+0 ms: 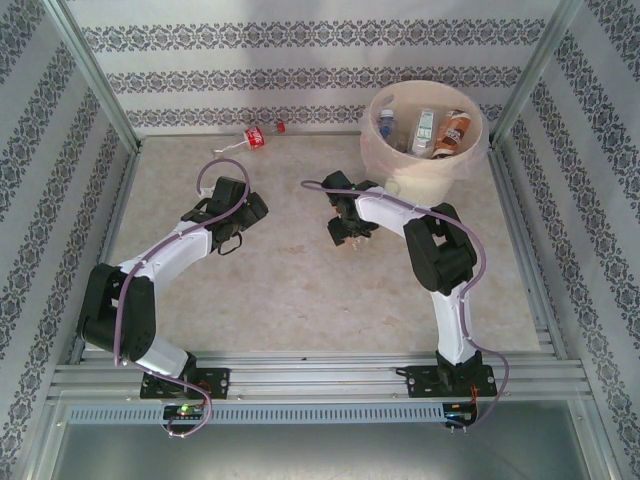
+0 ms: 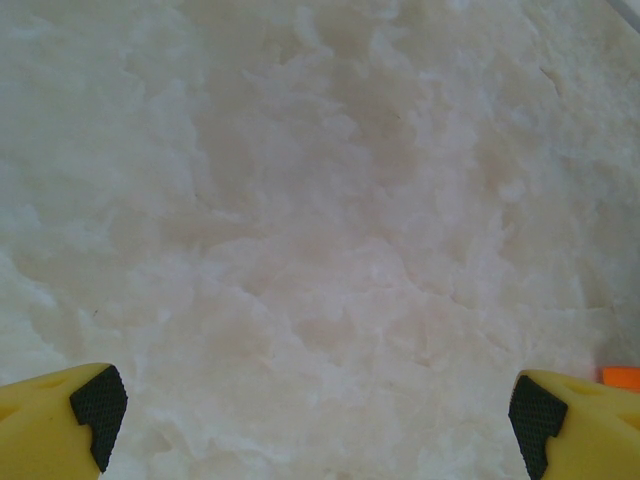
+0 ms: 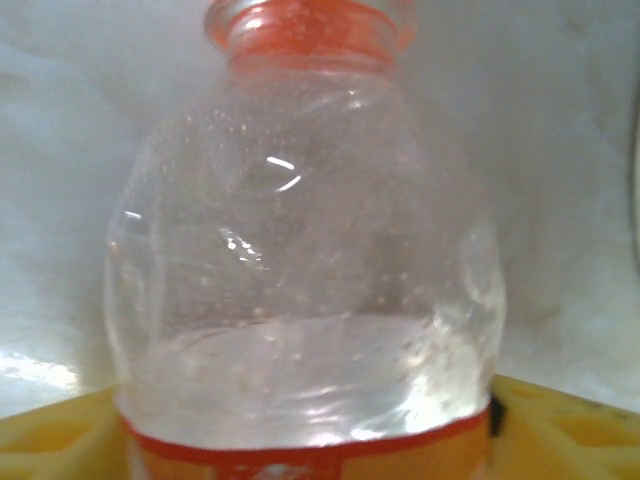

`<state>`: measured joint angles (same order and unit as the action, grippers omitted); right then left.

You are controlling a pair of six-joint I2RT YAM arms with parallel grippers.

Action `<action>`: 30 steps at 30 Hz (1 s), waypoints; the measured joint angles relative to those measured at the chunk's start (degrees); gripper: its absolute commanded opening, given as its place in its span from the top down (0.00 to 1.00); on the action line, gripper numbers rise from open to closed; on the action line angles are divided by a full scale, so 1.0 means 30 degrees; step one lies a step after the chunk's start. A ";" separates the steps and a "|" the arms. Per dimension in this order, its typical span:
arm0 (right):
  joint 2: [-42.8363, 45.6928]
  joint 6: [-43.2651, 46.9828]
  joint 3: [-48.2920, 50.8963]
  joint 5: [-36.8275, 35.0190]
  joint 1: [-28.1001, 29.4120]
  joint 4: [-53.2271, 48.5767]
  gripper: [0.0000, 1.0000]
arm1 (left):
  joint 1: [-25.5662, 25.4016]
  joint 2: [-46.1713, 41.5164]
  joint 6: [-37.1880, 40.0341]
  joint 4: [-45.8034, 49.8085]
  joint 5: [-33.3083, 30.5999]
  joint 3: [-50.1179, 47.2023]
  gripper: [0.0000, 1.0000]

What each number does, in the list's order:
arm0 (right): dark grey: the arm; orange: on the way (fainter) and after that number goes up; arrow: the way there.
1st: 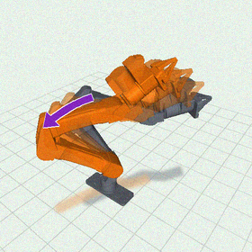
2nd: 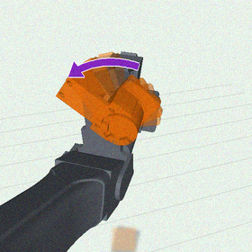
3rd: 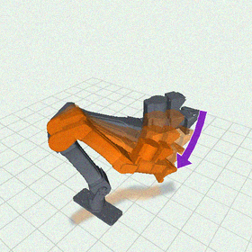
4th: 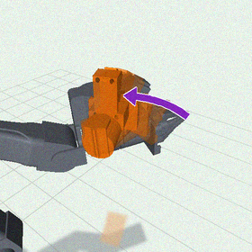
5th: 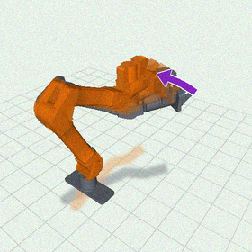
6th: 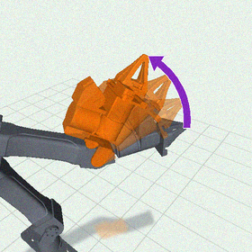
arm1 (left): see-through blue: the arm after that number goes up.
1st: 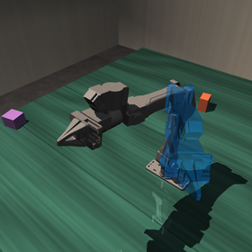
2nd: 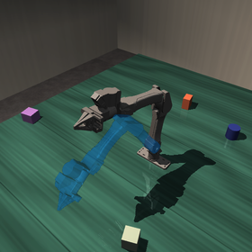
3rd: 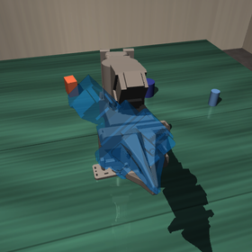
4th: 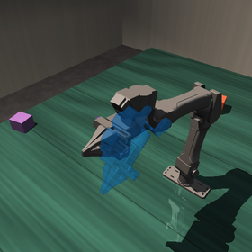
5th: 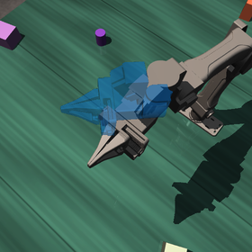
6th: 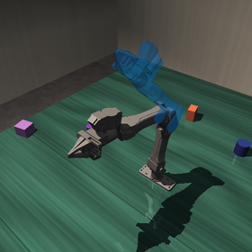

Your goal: Put the plastic bottles in the bin

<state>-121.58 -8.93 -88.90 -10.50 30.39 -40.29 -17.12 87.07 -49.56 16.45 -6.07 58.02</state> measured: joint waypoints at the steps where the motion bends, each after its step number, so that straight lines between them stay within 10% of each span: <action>1: 0.0000 -0.0080 0.0000 0.0197 0.0022 0.0029 0.39 | 0.0000 0.0000 0.0000 0.0000 -0.0007 0.0000 0.00; 18: 0.7155 -0.0415 -0.1093 0.4503 -0.0262 0.2113 0.48 | 0.0000 -0.0007 0.0153 0.0117 -0.0430 0.0138 0.00; 30: 0.9122 -0.3927 -0.4962 0.9245 -0.6193 0.4240 0.47 | 0.0000 -0.0007 0.0153 0.0117 -0.0423 0.0138 0.00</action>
<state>-94.21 -20.71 -103.79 17.23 11.81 -27.57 -17.12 87.05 -49.10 16.80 -7.33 58.43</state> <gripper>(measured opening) 0.524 0.996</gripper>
